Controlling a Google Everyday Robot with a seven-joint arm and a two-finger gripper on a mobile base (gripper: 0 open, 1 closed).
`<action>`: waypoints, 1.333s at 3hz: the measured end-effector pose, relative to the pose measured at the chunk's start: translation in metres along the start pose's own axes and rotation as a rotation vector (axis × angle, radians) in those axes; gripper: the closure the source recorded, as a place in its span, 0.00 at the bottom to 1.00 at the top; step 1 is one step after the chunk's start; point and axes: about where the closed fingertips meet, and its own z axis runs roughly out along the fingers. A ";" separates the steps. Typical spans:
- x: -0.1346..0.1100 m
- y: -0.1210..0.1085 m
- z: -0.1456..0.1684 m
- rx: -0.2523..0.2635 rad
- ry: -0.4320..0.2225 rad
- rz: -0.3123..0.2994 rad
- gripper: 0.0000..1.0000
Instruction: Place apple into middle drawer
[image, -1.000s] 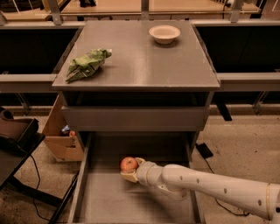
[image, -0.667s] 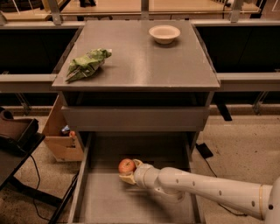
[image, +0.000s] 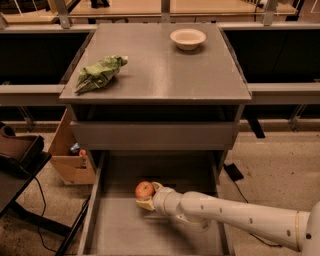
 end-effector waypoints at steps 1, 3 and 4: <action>0.000 0.000 0.000 0.000 0.000 0.000 0.43; 0.000 0.000 0.000 0.000 0.000 0.000 0.00; 0.000 0.000 0.000 0.000 0.000 0.000 0.00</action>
Offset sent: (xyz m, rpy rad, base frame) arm 0.0000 0.0000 0.0000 0.0000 0.0000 0.0000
